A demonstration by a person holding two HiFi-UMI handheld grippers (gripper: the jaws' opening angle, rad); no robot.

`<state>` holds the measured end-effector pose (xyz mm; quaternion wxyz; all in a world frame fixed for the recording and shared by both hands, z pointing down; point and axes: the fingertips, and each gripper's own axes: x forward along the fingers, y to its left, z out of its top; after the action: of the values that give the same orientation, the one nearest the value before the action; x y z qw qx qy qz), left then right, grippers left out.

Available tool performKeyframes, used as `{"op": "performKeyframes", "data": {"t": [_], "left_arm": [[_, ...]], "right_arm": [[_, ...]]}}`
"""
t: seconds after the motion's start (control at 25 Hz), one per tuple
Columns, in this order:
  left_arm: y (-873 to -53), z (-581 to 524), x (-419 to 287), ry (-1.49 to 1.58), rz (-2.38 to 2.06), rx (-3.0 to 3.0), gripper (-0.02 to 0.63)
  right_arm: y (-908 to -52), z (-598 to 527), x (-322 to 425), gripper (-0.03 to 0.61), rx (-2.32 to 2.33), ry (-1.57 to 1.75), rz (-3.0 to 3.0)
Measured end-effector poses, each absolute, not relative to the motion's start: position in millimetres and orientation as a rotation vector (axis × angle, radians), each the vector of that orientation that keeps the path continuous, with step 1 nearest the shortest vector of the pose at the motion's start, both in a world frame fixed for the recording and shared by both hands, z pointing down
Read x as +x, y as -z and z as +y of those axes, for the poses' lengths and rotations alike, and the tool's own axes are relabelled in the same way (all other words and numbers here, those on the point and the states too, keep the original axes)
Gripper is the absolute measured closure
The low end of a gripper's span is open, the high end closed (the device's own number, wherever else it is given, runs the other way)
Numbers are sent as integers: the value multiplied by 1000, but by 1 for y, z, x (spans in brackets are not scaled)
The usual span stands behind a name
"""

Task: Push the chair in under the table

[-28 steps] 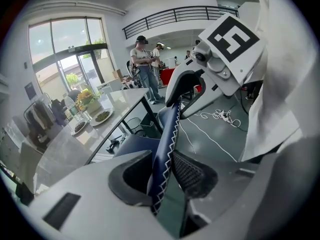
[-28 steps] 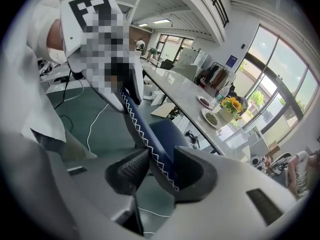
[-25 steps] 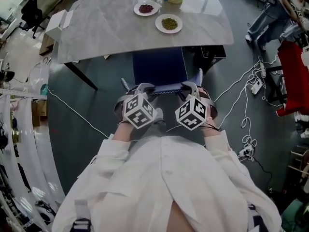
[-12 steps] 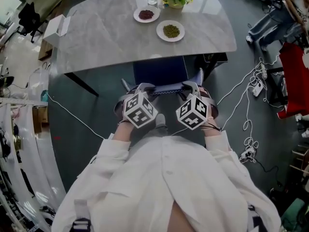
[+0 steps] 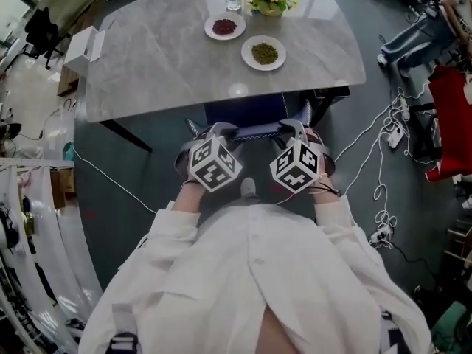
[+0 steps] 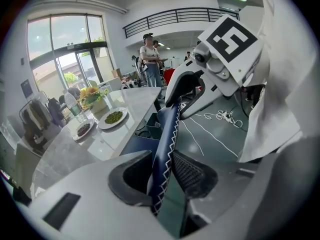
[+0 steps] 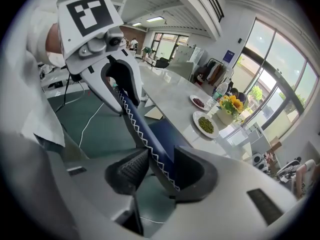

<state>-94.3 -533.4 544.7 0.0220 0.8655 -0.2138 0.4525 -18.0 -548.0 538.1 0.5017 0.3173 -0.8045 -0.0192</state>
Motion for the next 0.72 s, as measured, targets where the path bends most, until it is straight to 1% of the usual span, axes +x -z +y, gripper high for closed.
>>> {"op": "performKeyframes", "data": {"t": [0.4,0.72], "left_arm": [[-546,-576,-102,-1403,-646,2672,488],[-546,-586,-100,-1387,-593,2667,488]], "right_arm": [[-539,-591,-26,422,761,39,-1950],[-540,-601,-26,422,724,7,-1953]]}}
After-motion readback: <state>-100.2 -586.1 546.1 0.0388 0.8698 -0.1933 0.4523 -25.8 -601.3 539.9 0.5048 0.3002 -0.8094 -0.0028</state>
